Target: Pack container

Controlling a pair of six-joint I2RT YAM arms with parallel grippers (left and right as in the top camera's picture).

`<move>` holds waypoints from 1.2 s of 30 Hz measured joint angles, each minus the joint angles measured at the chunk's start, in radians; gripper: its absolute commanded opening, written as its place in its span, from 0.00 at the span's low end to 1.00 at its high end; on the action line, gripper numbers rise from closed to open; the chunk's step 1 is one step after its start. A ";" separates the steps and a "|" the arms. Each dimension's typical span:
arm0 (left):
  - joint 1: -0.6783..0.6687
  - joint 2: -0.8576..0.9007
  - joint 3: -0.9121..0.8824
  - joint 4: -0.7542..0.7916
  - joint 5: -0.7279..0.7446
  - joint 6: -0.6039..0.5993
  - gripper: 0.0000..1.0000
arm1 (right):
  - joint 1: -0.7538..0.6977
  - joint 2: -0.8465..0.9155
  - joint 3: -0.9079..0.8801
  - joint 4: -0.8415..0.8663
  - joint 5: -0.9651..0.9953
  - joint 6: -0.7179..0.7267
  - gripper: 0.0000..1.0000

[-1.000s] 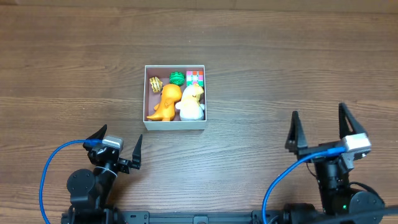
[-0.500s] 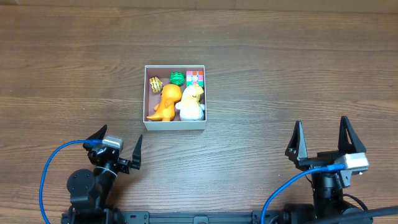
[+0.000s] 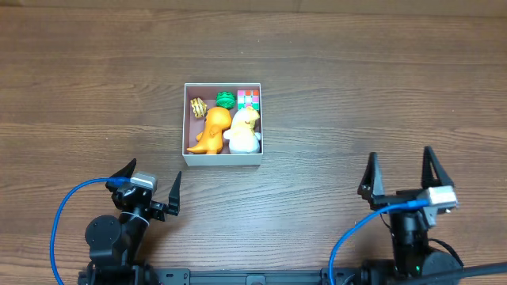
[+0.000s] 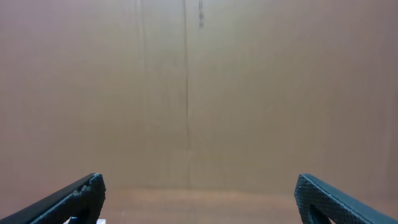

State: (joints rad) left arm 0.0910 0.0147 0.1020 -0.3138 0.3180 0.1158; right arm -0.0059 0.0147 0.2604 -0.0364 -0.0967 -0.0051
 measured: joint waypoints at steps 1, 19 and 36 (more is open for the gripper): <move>0.000 0.000 0.000 0.000 0.000 0.000 1.00 | 0.000 0.000 -0.019 0.014 0.000 0.001 1.00; 0.000 0.000 0.000 0.000 0.000 0.000 1.00 | 0.000 0.000 -0.235 0.167 0.000 0.003 1.00; 0.000 0.000 0.000 0.000 0.000 0.000 1.00 | 0.000 0.000 -0.242 -0.033 -0.074 0.005 1.00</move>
State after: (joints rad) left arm 0.0910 0.0147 0.1020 -0.3141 0.3180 0.1158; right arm -0.0059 0.0147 0.0181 -0.0692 -0.1711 -0.0002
